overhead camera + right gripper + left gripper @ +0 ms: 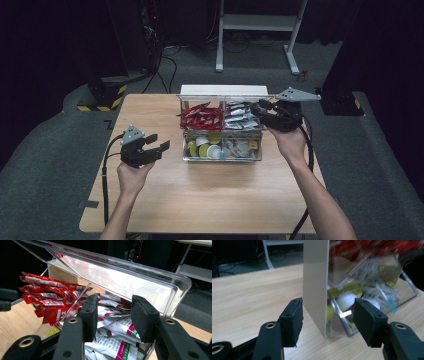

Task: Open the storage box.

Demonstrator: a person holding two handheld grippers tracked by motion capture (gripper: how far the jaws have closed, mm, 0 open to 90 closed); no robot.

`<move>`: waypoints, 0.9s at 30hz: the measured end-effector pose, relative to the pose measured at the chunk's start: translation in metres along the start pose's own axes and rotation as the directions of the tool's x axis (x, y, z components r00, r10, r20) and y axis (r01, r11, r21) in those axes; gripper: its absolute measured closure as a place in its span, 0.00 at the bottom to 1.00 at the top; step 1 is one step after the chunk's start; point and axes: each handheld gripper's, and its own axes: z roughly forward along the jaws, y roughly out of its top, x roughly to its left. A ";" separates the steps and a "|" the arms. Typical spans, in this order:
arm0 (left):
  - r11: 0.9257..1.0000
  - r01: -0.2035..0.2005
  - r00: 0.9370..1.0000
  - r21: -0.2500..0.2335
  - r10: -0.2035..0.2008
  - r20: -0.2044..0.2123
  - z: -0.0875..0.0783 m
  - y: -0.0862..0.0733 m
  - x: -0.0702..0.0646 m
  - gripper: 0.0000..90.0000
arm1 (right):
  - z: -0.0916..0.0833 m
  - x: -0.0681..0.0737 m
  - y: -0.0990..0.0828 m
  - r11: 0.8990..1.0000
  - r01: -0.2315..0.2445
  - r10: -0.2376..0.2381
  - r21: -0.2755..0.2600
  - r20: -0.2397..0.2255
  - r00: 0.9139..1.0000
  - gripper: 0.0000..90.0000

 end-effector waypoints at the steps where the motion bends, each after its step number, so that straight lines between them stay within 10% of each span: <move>1: 1.000 -0.006 1.000 -0.002 0.006 0.002 0.000 0.004 -0.001 0.47 | 0.000 0.000 0.000 1.000 0.001 -0.001 -0.001 0.000 1.000 0.64; 27: 0.999 -0.040 0.999 -0.032 0.040 0.014 0.009 0.068 -0.011 0.55 | 0.003 0.000 0.000 1.000 -0.001 0.001 0.007 -0.004 1.000 0.63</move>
